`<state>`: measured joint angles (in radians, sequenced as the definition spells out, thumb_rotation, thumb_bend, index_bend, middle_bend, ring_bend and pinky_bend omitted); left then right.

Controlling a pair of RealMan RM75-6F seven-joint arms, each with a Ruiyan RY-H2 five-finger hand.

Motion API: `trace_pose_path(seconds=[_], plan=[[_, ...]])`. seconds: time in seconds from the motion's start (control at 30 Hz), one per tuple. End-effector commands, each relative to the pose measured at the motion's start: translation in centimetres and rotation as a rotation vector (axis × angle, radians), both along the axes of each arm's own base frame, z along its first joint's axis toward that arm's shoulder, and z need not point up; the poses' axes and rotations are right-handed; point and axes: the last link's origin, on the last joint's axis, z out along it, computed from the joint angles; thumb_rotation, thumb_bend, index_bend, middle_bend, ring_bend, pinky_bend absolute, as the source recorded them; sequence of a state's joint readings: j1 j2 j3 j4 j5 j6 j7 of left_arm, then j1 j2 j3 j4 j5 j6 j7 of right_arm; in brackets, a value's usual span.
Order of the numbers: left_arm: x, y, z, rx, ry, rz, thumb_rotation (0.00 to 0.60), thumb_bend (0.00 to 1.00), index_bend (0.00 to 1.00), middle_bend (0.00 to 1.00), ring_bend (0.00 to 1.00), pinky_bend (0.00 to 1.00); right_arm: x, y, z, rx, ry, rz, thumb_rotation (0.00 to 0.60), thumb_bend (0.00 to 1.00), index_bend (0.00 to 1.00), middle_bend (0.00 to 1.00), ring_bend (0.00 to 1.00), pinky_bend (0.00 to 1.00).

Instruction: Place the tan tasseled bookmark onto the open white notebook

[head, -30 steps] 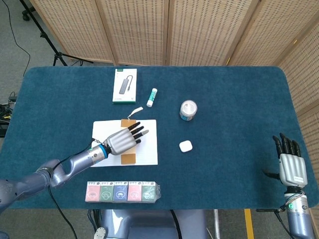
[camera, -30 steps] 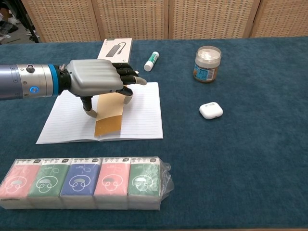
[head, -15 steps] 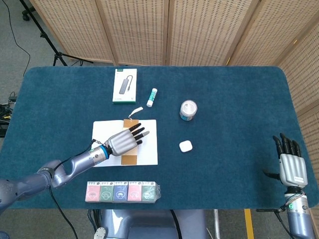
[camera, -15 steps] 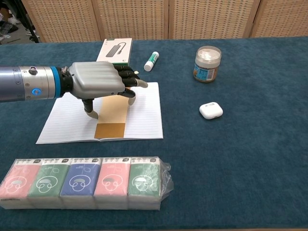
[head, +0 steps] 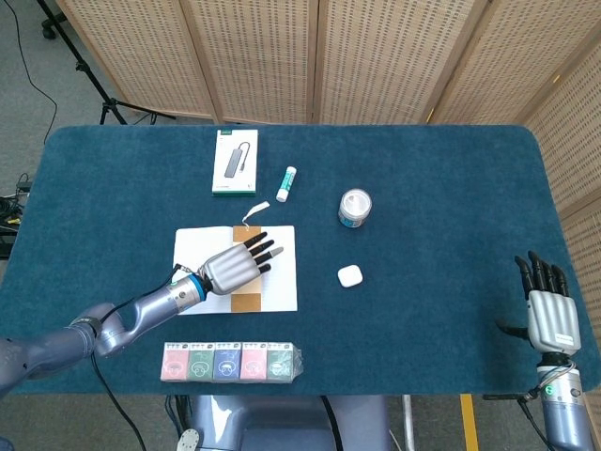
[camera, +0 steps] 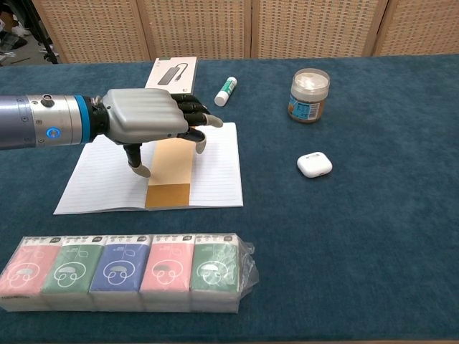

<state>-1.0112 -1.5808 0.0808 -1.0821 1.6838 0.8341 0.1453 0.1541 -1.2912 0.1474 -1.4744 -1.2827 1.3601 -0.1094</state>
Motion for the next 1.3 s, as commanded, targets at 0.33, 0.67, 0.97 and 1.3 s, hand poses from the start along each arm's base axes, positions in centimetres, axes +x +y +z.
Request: trace_pose_path(seconds=[0.33, 0.67, 0.97, 1.3], plan=[[0.5, 0.8, 3.2, 0.055, -0.074, 0.015, 0.6, 0.04, 0.28, 0.0, 0.0, 0.0, 0.0, 0.0, -0.1, 0.004, 0.0, 0.001, 0.6, 0.0, 0.0, 0.0, 0.0, 0.0], [-3.1, -0.7, 11.7, 0.188, -0.332, 0.296, 0.6, 0.0, 0.0, 0.0, 0.0, 0.0, 0.4, 0.2, -0.1, 0.01, -0.012, 0.023, 0.6, 0.0, 0.0, 0.0, 0.0, 0.0], [-15.2, -10.1, 18.2, 0.512, -0.621, 0.716, 0.6, 0.0, 0.0, 0.0, 0.0, 0.0, 1.4, 0.5, -0.2, 0.02, -0.035, 0.099, 0.6, 0.0, 0.0, 0.0, 0.0, 0.0], [-20.6, -17.3, 19.7, 0.687, -0.705, 0.921, 0.6, 0.0, 0.0, 0.0, 0.0, 0.0, 1.8, 0.7, 0.1, -0.011, -0.041, 0.162, 0.6, 0.0, 0.0, 0.0, 0.0, 0.0]])
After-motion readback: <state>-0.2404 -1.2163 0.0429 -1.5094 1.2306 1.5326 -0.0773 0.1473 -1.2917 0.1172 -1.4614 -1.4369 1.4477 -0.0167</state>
